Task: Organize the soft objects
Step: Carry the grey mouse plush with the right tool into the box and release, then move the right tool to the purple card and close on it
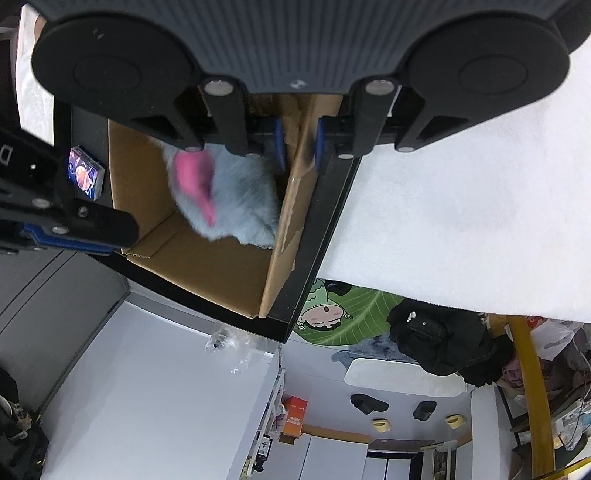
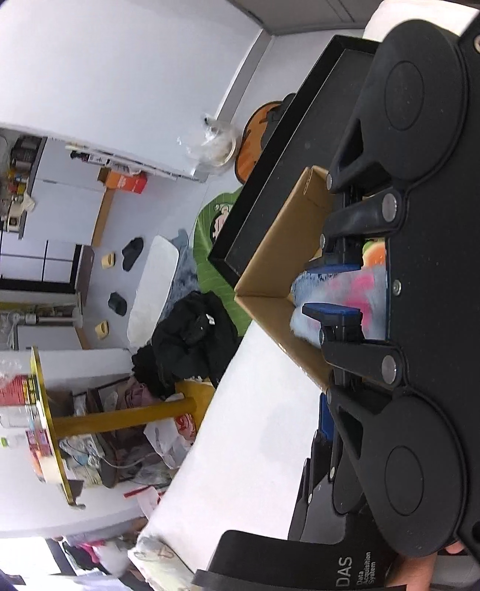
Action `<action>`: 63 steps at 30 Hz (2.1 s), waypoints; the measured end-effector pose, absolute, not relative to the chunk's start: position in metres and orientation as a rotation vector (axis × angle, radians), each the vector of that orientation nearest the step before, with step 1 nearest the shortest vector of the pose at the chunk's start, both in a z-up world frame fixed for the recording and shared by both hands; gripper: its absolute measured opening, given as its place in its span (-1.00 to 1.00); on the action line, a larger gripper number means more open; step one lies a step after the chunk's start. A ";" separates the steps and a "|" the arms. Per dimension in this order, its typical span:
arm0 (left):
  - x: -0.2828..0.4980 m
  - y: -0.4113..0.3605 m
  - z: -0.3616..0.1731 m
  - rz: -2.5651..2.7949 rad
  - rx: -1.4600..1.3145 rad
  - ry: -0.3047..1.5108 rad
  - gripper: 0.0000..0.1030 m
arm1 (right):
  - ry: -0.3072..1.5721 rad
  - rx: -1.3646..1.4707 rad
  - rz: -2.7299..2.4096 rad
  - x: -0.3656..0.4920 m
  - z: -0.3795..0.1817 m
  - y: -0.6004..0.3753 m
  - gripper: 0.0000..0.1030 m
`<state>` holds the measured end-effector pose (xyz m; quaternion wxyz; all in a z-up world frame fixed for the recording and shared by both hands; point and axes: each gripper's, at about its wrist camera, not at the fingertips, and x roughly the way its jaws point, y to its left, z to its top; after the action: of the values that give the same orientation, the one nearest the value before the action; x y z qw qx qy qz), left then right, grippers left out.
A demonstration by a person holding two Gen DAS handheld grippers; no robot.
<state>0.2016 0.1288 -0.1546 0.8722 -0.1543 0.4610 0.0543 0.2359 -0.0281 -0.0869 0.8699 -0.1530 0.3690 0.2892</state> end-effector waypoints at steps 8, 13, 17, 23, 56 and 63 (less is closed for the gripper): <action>0.198 0.127 -0.150 0.134 -0.310 0.945 -0.66 | 0.757 -0.301 0.548 0.237 -0.078 -0.062 -0.58; 0.198 0.121 -0.148 0.135 -0.283 0.948 -0.52 | 0.774 -0.280 0.504 0.245 -0.078 -0.096 -0.40; 0.198 0.116 -0.146 0.151 -0.243 0.941 -0.26 | 0.782 -0.266 0.469 0.249 -0.082 -0.118 -0.15; 0.198 0.110 -0.145 0.166 -0.204 0.936 -0.05 | 0.774 -0.249 0.425 0.257 -0.085 -0.143 0.18; 0.210 0.066 -0.139 0.204 -0.002 0.917 0.25 | 0.857 -0.348 0.423 0.302 -0.181 -0.198 0.61; 0.217 0.060 -0.141 0.226 0.033 0.957 0.25 | 0.848 -0.416 0.458 0.308 -0.192 -0.192 0.62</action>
<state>0.2166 0.0601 -0.1412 0.8815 0.0159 0.4593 0.1084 0.3085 -0.1924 -0.1921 0.8654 -0.1986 0.4048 0.2185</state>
